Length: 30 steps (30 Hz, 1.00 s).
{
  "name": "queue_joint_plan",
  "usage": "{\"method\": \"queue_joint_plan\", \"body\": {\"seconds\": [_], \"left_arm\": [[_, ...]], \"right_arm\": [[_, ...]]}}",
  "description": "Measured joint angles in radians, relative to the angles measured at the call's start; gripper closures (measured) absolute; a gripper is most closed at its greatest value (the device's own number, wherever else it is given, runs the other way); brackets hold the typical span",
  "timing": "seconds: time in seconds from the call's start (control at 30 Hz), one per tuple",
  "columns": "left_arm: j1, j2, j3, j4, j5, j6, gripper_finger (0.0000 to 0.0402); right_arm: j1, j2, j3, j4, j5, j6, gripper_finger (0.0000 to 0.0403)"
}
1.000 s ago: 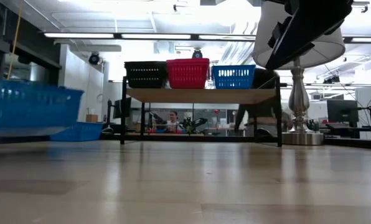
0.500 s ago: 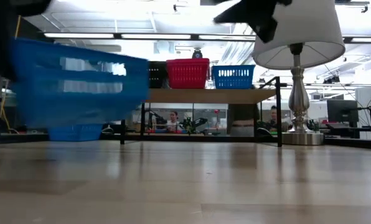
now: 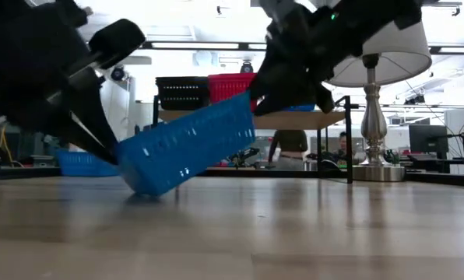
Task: Stack baskets on shelf by color
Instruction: Stack the bottom blue bin on top of the blue bin on the shelf
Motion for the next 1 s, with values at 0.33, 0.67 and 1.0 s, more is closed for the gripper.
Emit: {"method": "queue_joint_plan", "body": {"seconds": [0.33, 0.67, 1.0], "left_arm": [[0.041, 0.016, 0.007, 0.094, 0.057, 0.103, 0.0401], [0.046, 0.016, 0.081, 0.023, 0.065, 0.119, 0.0399], [0.052, 0.016, 0.092, 0.025, 0.062, 0.12, 0.0397]], "right_arm": [[-0.025, 0.026, 0.001, 0.043, 0.005, -0.01, 0.0269], [-0.002, 0.024, 0.117, -0.082, 0.091, -0.104, 0.0269], [0.011, 0.036, 0.147, -0.239, 0.084, -0.005, 0.0269]]}}
